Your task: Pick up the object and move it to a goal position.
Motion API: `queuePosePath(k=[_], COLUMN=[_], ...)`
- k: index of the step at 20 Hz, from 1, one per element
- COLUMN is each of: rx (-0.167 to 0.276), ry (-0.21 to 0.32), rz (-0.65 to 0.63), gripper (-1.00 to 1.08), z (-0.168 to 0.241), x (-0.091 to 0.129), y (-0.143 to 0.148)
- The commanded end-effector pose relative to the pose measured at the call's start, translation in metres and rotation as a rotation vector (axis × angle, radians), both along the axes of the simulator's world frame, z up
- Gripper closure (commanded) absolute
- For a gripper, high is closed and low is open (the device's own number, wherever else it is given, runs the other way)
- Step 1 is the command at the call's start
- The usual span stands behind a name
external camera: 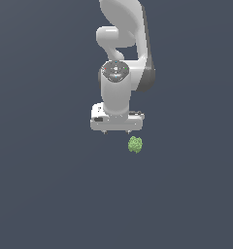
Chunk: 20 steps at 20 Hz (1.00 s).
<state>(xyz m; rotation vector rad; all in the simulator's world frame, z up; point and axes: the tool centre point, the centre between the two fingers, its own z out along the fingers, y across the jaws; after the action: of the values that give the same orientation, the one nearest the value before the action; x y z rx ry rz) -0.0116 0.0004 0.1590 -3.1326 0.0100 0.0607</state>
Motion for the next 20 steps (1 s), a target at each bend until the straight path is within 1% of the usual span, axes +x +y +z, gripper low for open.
queuePosePath(k=[1,11,15,20], rx=[0.000,-0.009,-0.009,-0.010], ry=[0.000,0.009,0.008,0.005], rz=[0.000,0.022,0.020,0.000], gripper=[-0.92,-0.92,-0.92,-0.92], z=[0.000,0.000,-0.001,-0.006], x=[0.000,0.003,0.003,0.003], y=[0.000,-0.015,-0.014,-0.006])
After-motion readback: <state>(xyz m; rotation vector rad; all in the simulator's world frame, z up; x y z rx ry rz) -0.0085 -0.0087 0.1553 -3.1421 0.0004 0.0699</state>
